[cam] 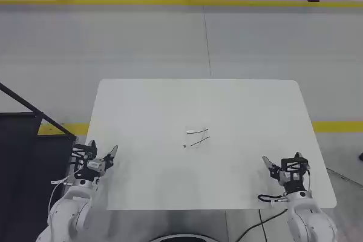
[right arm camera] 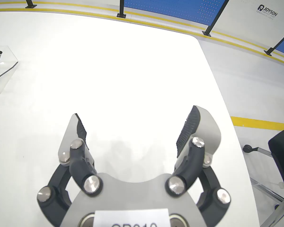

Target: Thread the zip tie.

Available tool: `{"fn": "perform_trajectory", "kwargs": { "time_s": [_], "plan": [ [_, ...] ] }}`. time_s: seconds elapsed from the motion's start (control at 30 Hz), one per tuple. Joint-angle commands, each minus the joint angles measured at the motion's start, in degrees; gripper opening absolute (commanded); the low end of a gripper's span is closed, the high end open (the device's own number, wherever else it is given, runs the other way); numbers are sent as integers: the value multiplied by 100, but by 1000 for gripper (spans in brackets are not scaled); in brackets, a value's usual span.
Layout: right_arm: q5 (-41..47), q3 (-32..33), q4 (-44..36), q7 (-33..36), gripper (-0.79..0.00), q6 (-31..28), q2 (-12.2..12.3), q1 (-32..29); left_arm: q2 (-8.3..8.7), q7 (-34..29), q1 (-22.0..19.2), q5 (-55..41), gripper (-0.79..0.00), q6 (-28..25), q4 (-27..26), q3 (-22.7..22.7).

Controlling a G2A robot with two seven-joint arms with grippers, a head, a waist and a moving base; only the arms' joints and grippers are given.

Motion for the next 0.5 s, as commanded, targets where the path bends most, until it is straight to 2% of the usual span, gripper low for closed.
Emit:
{"fn": "perform_trajectory", "kwargs": {
  "time_s": [0.0, 0.23, 0.27, 0.33, 0.47],
  "plan": [
    [0, 0, 0, 0, -16, 0, 0, 0, 0, 0, 0, 0, -167, 0, 0, 0],
    [0, 0, 0, 0, -17, 0, 0, 0, 0, 0, 0, 0, -169, 0, 0, 0],
    [-67, -3, -32, -32, 0, -10, 3, 6, 0, 0, 0, 0, 0, 0, 0, 0],
    [-592, -50, -148, 34, 0, 31, 16, -17, -1, 1, -31, -52, 0, -148, -7, 31],
    [-622, -37, -440, -30, 0, -216, 20, -3, 1, 3, -248, -340, 0, -494, 91, -29]
  ]
}}
